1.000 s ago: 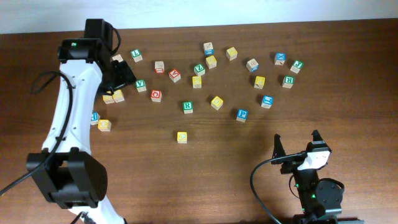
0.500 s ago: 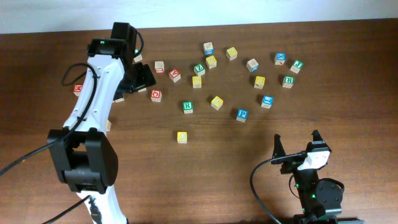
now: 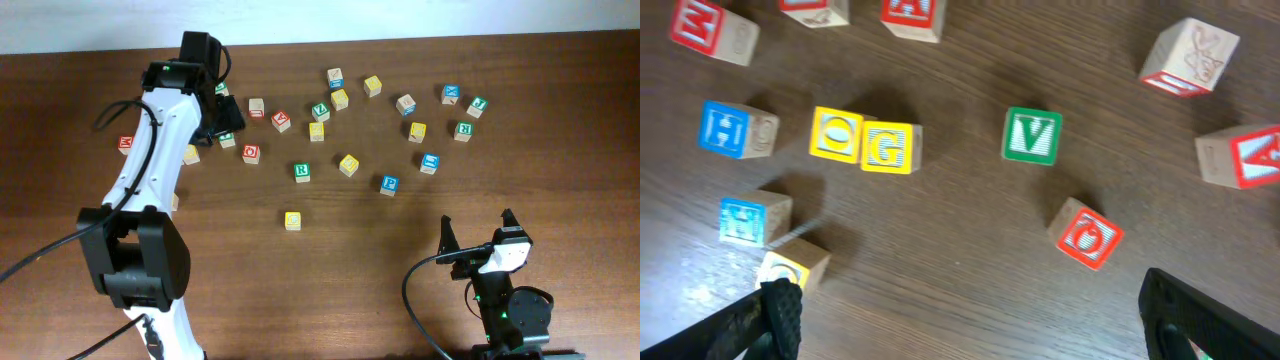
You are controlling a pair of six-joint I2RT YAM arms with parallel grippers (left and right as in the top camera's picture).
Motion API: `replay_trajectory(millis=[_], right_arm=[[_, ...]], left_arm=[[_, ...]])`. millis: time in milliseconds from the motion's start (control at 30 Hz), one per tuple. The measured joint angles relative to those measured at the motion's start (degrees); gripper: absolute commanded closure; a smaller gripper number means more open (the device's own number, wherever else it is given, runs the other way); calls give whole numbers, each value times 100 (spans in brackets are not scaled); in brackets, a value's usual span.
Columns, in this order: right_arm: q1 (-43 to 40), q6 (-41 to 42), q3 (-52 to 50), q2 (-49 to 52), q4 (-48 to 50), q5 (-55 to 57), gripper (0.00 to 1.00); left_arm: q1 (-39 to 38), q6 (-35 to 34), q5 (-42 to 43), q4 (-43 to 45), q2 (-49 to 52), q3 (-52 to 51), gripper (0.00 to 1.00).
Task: Spell out CVPR
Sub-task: 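Move the left gripper to the green V block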
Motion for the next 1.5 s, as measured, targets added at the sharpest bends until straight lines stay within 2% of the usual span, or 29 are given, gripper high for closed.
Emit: replay_trajectory(millis=[133, 333, 367, 400, 433, 567, 733, 900, 1133, 1267, 1500], right_arm=[[0, 2, 0, 0, 0, 0, 2], [0, 0, 0, 0, 0, 0, 2], [0, 2, 0, 0, 0, 0, 2], [0, 0, 0, 0, 0, 0, 2], [0, 0, 0, 0, 0, 0, 2], [0, -2, 0, 0, 0, 0, 2], [0, 0, 0, 0, 0, 0, 2], [0, -2, 0, 0, 0, 0, 2], [0, 0, 0, 0, 0, 0, 2], [0, -4, 0, 0, 0, 0, 2], [0, 0, 0, 0, 0, 0, 2]], left_arm=[[37, 0, -409, 0, 0, 0, 1], [297, 0, -424, -48, 0, -7, 0], [295, 0, -413, -44, 0, -28, 2], [295, 0, -400, -46, 0, -52, 11], [295, 2, -356, 7, 2, -210, 14], [295, 22, -317, 461, 2, -302, 13], [245, 20, 584, 1294, 2, -321, 12], [-114, 72, 719, 1862, 2, -323, 10], [-107, 345, 791, 1902, 538, -337, 7], [-109, 603, 1029, 1908, 538, -337, 7], [-109, 608, 1108, 2181, 577, -339, 7]])
